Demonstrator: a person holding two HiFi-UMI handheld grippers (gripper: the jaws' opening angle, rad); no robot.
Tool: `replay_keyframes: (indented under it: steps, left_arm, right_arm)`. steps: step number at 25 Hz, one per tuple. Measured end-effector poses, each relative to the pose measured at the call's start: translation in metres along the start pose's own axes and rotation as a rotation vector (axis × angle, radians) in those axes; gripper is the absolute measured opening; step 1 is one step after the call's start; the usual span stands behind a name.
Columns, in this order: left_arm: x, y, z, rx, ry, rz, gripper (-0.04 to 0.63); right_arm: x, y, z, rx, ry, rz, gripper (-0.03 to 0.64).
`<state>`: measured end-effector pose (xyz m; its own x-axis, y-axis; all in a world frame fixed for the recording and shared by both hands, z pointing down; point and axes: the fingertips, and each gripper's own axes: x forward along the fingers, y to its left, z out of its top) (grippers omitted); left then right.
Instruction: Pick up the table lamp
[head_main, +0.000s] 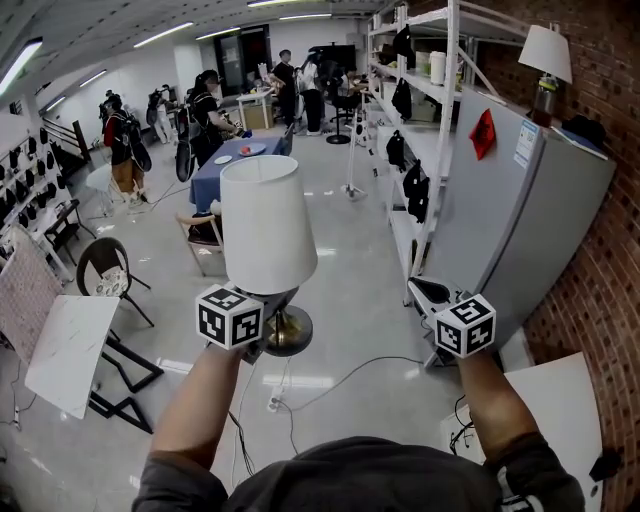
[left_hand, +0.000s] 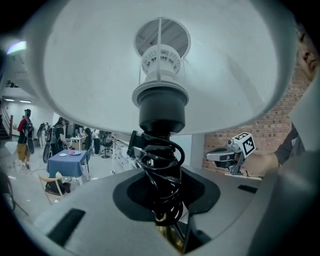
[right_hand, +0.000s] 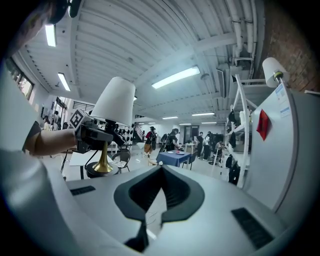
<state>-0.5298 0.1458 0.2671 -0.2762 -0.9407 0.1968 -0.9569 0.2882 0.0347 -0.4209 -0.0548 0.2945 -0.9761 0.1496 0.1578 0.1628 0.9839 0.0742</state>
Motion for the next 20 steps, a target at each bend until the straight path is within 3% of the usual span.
replay_keyframes:
  steps: [20]
  left_arm:
    - [0.0002, -0.004, 0.0011, -0.009, -0.008, -0.019, 0.11]
  right_arm:
    - [-0.0021, 0.0084, 0.0018, -0.015, 0.0, 0.008, -0.008]
